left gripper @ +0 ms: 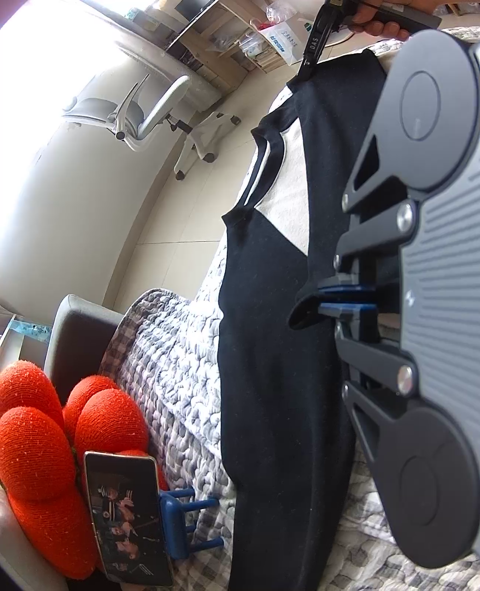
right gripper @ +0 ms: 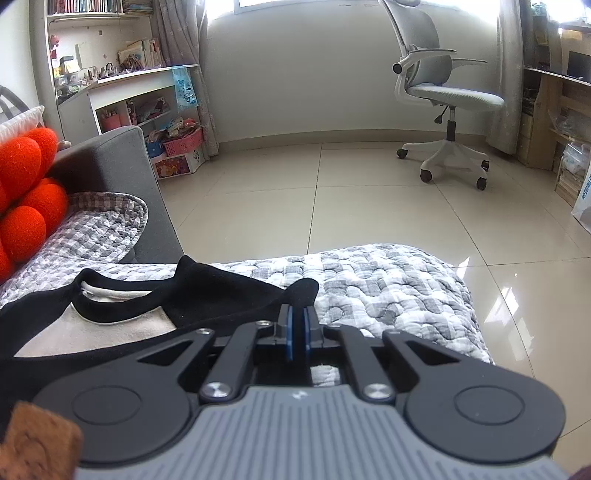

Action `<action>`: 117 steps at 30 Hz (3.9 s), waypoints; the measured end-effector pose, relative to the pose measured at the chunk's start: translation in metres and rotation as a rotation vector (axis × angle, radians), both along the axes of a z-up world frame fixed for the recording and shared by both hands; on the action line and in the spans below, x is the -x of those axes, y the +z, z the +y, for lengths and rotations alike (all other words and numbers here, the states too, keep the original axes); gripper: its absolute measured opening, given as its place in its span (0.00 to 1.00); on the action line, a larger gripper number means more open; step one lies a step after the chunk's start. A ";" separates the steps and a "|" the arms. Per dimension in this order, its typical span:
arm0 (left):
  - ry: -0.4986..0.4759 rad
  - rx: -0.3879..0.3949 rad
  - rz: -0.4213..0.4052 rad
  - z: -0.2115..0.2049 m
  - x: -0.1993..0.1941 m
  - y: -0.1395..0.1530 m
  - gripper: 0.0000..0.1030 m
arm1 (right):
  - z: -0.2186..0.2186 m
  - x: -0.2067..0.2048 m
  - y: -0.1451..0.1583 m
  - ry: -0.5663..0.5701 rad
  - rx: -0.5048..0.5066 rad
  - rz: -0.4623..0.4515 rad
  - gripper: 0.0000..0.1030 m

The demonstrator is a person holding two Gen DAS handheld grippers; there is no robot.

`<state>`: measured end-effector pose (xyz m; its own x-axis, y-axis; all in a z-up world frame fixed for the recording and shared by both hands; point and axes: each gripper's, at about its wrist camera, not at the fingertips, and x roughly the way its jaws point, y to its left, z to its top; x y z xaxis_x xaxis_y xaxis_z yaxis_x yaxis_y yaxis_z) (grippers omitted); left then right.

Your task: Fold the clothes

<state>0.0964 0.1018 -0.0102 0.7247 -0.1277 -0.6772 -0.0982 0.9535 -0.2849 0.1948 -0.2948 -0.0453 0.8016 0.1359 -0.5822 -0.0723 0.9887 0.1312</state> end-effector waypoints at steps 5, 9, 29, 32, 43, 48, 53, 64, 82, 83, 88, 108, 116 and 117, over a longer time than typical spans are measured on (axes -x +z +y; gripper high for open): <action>-0.022 -0.021 -0.048 -0.006 0.004 0.011 0.05 | -0.002 -0.001 -0.001 -0.013 -0.012 0.009 0.06; -0.022 -0.023 -0.054 -0.006 0.002 0.012 0.05 | 0.000 -0.002 -0.003 -0.019 -0.002 0.008 0.06; 0.002 0.042 -0.031 0.010 -0.016 0.002 0.04 | 0.002 -0.005 -0.006 -0.024 -0.006 0.050 0.14; -0.007 0.057 0.008 0.010 -0.018 -0.002 0.05 | 0.003 -0.004 -0.005 -0.006 0.004 0.054 0.15; 0.003 0.140 0.032 0.014 -0.023 -0.013 0.38 | 0.013 -0.001 0.001 0.014 0.109 0.023 0.35; -0.002 0.134 0.033 0.012 -0.023 -0.015 0.28 | 0.025 0.005 0.009 0.054 0.181 -0.033 0.37; -0.002 0.099 0.037 0.010 -0.023 -0.014 0.10 | 0.042 0.013 0.015 0.100 0.254 -0.124 0.37; -0.005 0.082 0.004 0.008 -0.013 -0.005 0.08 | 0.091 0.006 -0.013 0.371 0.259 0.001 0.36; 0.067 0.025 -0.079 0.013 -0.033 -0.001 0.04 | 0.091 0.005 0.006 0.192 0.245 -0.184 0.01; 0.067 0.019 -0.076 0.014 -0.037 -0.004 0.04 | 0.091 0.002 0.004 0.175 0.248 -0.181 0.01; 0.070 0.031 -0.024 0.023 -0.048 -0.019 0.05 | 0.100 -0.006 -0.009 0.182 0.270 -0.129 0.03; 0.052 0.147 0.007 0.031 -0.020 -0.002 0.36 | 0.078 0.026 0.019 0.236 0.208 -0.017 0.34; -0.005 0.095 0.055 0.017 0.029 0.004 0.41 | 0.056 0.054 0.036 0.212 0.116 0.021 0.34; -0.011 0.098 0.064 0.016 0.037 0.004 0.41 | 0.053 0.058 0.038 0.214 0.107 0.030 0.34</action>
